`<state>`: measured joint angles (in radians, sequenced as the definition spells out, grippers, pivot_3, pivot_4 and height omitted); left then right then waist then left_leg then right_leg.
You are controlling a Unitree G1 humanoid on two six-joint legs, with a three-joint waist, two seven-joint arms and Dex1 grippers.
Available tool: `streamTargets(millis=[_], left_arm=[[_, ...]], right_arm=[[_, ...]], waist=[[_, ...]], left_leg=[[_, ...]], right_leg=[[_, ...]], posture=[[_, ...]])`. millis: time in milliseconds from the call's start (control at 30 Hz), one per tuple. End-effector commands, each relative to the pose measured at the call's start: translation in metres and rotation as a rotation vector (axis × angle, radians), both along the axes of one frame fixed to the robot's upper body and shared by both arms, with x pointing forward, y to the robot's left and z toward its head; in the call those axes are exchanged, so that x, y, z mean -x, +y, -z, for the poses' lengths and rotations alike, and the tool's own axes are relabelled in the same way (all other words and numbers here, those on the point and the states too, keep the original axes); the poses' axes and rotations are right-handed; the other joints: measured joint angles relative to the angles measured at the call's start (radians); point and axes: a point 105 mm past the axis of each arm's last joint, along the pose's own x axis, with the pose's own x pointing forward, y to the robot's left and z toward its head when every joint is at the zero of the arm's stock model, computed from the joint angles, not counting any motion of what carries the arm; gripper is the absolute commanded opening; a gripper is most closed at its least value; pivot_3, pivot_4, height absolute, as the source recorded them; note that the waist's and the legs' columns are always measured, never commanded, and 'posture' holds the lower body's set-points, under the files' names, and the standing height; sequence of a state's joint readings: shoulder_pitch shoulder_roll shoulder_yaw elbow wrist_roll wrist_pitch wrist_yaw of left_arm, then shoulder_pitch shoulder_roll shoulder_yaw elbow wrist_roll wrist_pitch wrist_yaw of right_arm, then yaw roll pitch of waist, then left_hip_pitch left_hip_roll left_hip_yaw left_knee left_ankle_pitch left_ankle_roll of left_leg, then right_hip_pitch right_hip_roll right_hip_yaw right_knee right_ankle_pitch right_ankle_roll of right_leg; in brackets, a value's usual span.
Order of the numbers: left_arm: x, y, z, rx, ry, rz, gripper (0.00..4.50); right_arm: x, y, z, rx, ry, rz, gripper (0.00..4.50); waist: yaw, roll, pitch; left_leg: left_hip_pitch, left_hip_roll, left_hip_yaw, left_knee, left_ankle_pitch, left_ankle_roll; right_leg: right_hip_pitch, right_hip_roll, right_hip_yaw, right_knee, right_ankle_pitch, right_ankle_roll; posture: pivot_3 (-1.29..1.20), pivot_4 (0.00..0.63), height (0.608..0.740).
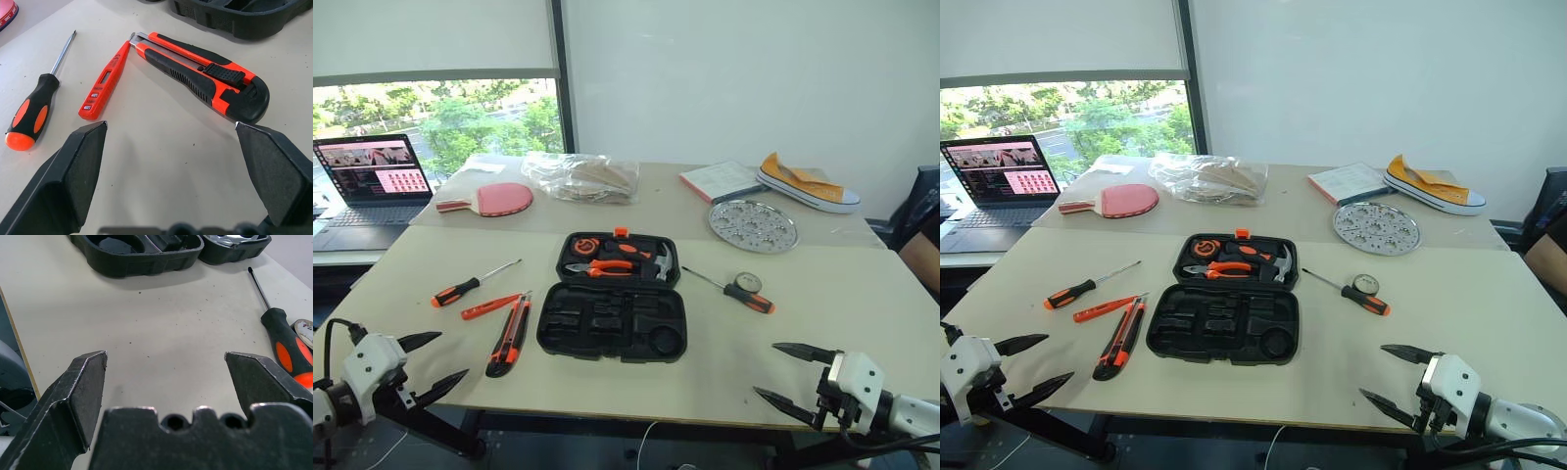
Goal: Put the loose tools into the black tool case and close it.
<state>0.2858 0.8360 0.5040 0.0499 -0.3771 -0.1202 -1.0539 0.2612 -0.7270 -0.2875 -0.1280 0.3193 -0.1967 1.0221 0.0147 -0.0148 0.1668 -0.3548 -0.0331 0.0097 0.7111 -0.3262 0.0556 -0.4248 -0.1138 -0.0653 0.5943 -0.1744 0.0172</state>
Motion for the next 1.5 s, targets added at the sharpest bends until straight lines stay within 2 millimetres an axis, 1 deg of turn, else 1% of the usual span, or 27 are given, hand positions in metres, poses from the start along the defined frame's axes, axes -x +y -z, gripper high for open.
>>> streamTargets(millis=[33,100,133,200,267,367,467,533,600,700,767,833,900,933,1000,1133,1200,1233,1267,1300,1400,1467,1500], left_arm=[[0.001,0.01,-0.014,0.083,-0.051,-0.081,4.5],[0.012,0.032,-0.014,0.236,-0.075,-0.247,4.5],[0.018,0.041,-0.012,0.282,-0.081,-0.31,4.5],[0.026,0.051,-0.009,0.343,-0.087,-0.399,4.5],[0.036,0.063,-0.001,0.431,-0.065,-0.519,4.5],[0.039,0.064,0.002,0.52,-0.022,-0.574,4.5],[0.029,0.064,-0.004,0.555,0.003,-0.588,4.5],[0.009,0.06,-0.017,0.558,0.013,-0.56,4.5],[-0.006,0.06,-0.023,0.528,0.042,-0.566,4.5],[-0.048,0.057,-0.037,0.434,0.11,-0.525,4.5],[-0.07,0.063,-0.04,0.389,0.146,-0.552,4.5],[-0.087,0.068,-0.039,0.375,0.184,-0.572,4.5],[-0.104,0.068,-0.034,0.342,0.215,-0.566,4.5],[-0.112,0.068,-0.03,0.324,0.231,-0.568,4.5],[-0.123,0.065,-0.022,0.281,0.258,-0.556,4.5],[-0.136,0.055,-0.011,0.225,0.31,-0.505,4.5],[-0.139,0.051,-0.007,0.182,0.336,-0.473,3.98],[-0.14,0.051,-0.007,0.172,0.329,-0.475,3.79],[-0.142,0.051,-0.008,0.175,0.323,-0.479,3.32],[-0.141,0.051,-0.006,0.179,0.335,-0.476,3.0],[-0.141,0.051,-0.006,0.164,0.329,-0.459,1.81],[-0.142,0.053,-0.016,0.178,0.296,-0.445,1.11],[-0.143,0.053,-0.019,0.184,0.284,-0.437,0.91]], right_arm=[[-0.005,0.019,-0.019,-0.082,-0.081,-0.059,4.47],[-0.008,0.049,-0.04,-0.248,-0.128,-0.138,4.47],[-0.009,0.059,-0.049,-0.306,-0.153,-0.159,4.47],[-0.009,0.07,-0.06,-0.362,-0.191,-0.181,4.47],[-0.009,0.085,-0.07,-0.416,-0.249,-0.198,4.47],[-0.011,0.094,-0.076,-0.449,-0.296,-0.197,4.47],[-0.012,0.097,-0.076,-0.451,-0.304,-0.19,4.47],[-0.013,0.097,-0.073,-0.44,-0.276,-0.202,4.47],[-0.014,0.096,-0.071,-0.434,-0.263,-0.205,4.47],[-0.016,0.093,-0.071,-0.424,-0.256,-0.195,4.47],[-0.017,0.092,-0.07,-0.418,-0.252,-0.19,4.47],[-0.018,0.092,-0.07,-0.415,-0.25,-0.188,4.47],[-0.019,0.092,-0.07,-0.41,-0.251,-0.185,4.47],[-0.019,0.092,-0.07,-0.409,-0.253,-0.181,4.47],[-0.018,0.09,-0.071,-0.405,-0.258,-0.171,4.47],[-0.015,0.086,-0.072,-0.395,-0.266,-0.145,4.47],[-0.012,0.083,-0.072,-0.392,-0.269,-0.13,4.5],[-0.011,0.083,-0.072,-0.391,-0.27,-0.122,4.5],[-0.01,0.082,-0.072,-0.391,-0.27,-0.114,4.5],[-0.008,0.081,-0.071,-0.391,-0.268,-0.105,4.5],[-0.006,0.08,-0.07,-0.389,-0.271,-0.08,4.5],[-0.006,0.077,-0.071,-0.384,-0.278,-0.064,4.5],[-0.006,0.076,-0.071,-0.382,-0.28,-0.059,4.5]], waist=[[0.0,0.0,0.0],[-0.009,-0.001,0.0],[-0.019,0.0,0.001],[-0.019,0.0,0.001],[-0.014,0.0,0.001],[-0.004,-0.001,0.0],[0.012,-0.001,0.0],[0.024,-0.002,0.0],[0.027,-0.004,0.0],[0.025,-0.004,-0.001],[0.022,-0.004,-0.001],[0.012,-0.004,-0.001],[-0.005,-0.003,-0.001],[-0.012,-0.004,-0.001],[-0.02,-0.005,-0.001],[-0.027,-0.008,-0.001],[-0.025,-0.009,-0.001],[-0.025,-0.009,-0.001],[-0.025,-0.009,-0.001],[-0.024,-0.009,-0.001],[-0.022,-0.009,-0.001],[-0.021,-0.009,-0.001],[-0.021,-0.009,-0.001]], left_leg=[[0.0,0.0,0.0,0.0,0.0,0.0],[0.0,0.001,0.0,0.0,0.0,0.0],[0.0,0.003,0.0,0.0,0.0,-0.001],[0.001,0.007,0.0,0.0,-0.001,-0.003],[0.001,0.008,0.0,0.0,-0.002,-0.004],[0.001,0.008,0.0,0.0,-0.003,-0.005],[0.001,0.007,0.0,0.001,-0.003,-0.004],[0.001,0.005,0.0,0.002,-0.003,-0.004],[0.001,0.005,0.0,0.002,-0.002,-0.005],[0.003,0.005,-0.001,0.002,-0.001,-0.007],[0.002,0.002,-0.002,0.001,0.001,-0.009],[0.003,0.001,-0.002,0.0,0.002,-0.01],[0.003,0.0,-0.001,-0.001,0.006,-0.017],[0.003,-0.001,0.0,-0.001,0.007,-0.017],[0.003,-0.001,0.001,-0.001,0.007,-0.017],[0.001,-0.002,0.004,-0.001,0.005,-0.014],[0.001,-0.002,0.005,-0.001,0.004,-0.013],[0.001,-0.002,0.006,-0.001,0.004,-0.011],[0.001,-0.003,0.007,0.0,0.003,-0.01],[0.001,-0.003,0.007,0.0,0.002,-0.009],[0.001,-0.003,0.009,0.001,0.0,-0.006],[0.001,-0.004,0.01,0.002,0.0,-0.005],[0.001,-0.004,0.011,0.002,0.0,-0.004]], right_leg=[[0.0,0.0,0.0,0.0,0.0,0.0],[0.0,0.001,0.001,0.0,0.0,0.0],[0.0,0.001,0.001,0.0,-0.001,0.001],[-0.001,0.001,0.003,0.0,-0.003,0.004],[-0.001,0.005,0.001,0.0,-0.003,0.002],[-0.001,0.005,0.001,0.0,-0.001,-0.002],[-0.001,0.005,0.0,0.0,-0.001,-0.003],[-0.002,0.005,0.0,0.0,-0.001,-0.002],[-0.001,0.006,0.0,0.001,-0.001,-0.002],[0.001,0.008,0.001,0.002,-0.001,-0.003],[0.001,0.009,0.001,0.003,-0.001,-0.004],[0.001,0.01,0.003,0.004,0.0,-0.004],[-0.001,0.01,0.004,0.005,0.0,-0.004],[-0.001,0.011,0.004,0.005,0.0,-0.005],[-0.003,0.012,0.006,0.013,0.0,-0.005],[-0.005,0.011,0.009,0.014,-0.001,-0.004],[-0.006,0.01,0.011,0.014,-0.002,-0.002],[-0.007,0.009,0.012,0.015,-0.003,-0.001],[-0.007,0.008,0.013,0.015,-0.004,0.0],[-0.007,0.007,0.014,0.015,-0.004,0.001],[-0.007,0.006,0.016,0.016,-0.005,0.002],[-0.008,0.005,0.017,0.016,-0.005,0.003],[-0.008,0.005,0.017,0.016,-0.005,0.003]], posture=[[0.0,0.15,0.74],[0.0,0.15,0.74],[0.0,0.15,0.74],[0.0,0.15,0.74],[0.0,0.15,0.74],[0.0,0.15,0.74],[0.0,0.15,0.74],[0.0,0.15,0.74],[0.0,0.15,0.74],[0.0,0.15,0.74],[0.0,0.15,0.74],[0.0,0.15,0.74],[0.0,0.15,0.74],[0.0,0.15,0.74],[0.0,0.15,0.74],[0.0,0.15,0.74],[0.0,0.15,0.74],[0.0,0.15,0.74],[0.0,0.15,0.74],[0.0,0.15,0.74],[0.0,0.15,0.74],[0.0,0.15,0.74],[0.0,0.15,0.74]])
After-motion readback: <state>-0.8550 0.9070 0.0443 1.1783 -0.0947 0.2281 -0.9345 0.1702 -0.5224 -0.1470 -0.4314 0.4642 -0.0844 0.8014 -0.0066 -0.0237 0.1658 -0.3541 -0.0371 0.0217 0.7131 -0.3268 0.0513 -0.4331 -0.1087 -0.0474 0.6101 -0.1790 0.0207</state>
